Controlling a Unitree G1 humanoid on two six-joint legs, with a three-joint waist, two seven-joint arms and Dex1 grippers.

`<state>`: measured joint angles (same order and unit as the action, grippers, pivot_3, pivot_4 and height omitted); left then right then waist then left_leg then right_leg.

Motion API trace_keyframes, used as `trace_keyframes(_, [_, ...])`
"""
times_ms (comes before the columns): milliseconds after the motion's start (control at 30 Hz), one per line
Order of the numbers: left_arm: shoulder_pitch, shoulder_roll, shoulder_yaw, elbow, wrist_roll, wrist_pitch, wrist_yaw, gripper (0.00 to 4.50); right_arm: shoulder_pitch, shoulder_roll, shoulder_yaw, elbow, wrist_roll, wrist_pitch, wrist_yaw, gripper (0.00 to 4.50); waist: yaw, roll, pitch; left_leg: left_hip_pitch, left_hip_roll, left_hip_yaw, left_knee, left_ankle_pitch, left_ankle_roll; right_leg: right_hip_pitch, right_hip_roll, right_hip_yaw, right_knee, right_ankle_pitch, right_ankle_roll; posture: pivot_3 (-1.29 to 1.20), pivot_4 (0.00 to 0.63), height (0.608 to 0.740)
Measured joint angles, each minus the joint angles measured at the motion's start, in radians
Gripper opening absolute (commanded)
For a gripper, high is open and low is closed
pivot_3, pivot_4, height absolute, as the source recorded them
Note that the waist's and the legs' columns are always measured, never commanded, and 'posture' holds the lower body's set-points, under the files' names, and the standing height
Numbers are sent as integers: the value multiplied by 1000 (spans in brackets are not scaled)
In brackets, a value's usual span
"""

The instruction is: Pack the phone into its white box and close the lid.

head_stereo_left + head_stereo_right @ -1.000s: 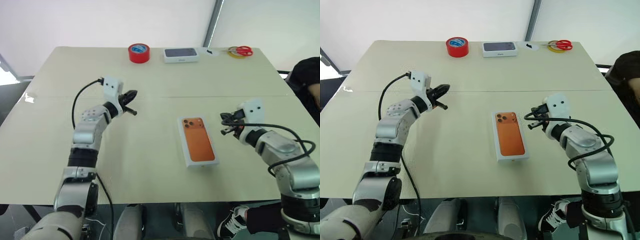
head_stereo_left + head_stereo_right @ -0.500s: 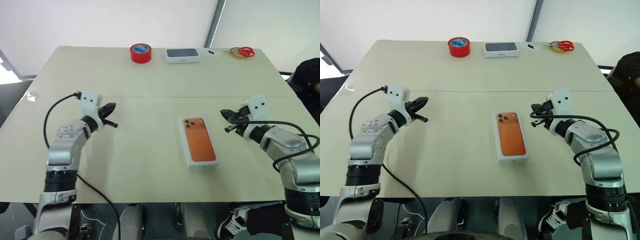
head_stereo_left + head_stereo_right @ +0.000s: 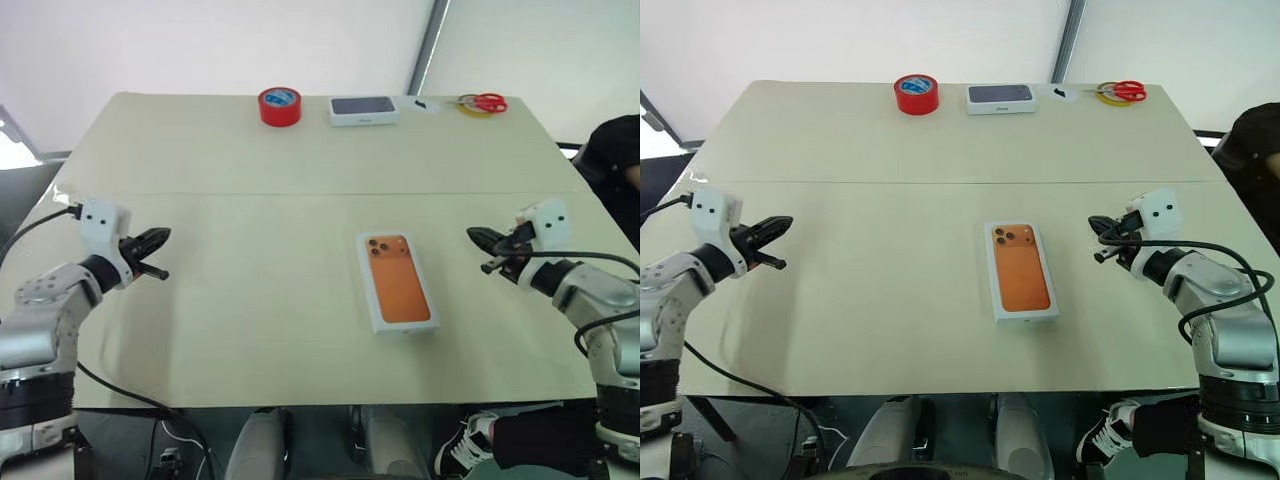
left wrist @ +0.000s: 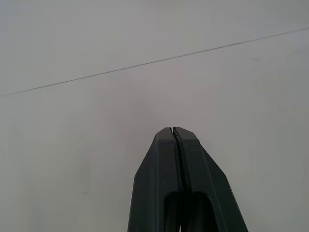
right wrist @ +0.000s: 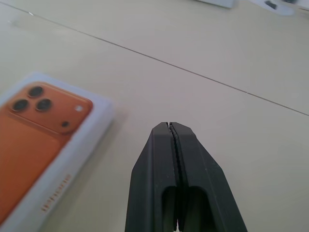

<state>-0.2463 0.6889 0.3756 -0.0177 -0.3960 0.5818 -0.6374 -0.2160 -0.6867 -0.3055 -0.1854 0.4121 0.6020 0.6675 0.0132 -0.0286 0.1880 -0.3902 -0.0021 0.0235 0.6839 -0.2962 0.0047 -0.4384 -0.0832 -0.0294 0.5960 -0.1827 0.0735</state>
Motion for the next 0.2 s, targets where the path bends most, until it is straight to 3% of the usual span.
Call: trace_keyframes(200, [82, -2, 51, -81, -32, 38, 34, 0, 7, -21, 13, 26, 3, -1, 50, 23, -3, 0, 0, 0, -1, 1, 0, 0, 0, 0, -1, 0, 0, 0, 0, 0, 150, 732])
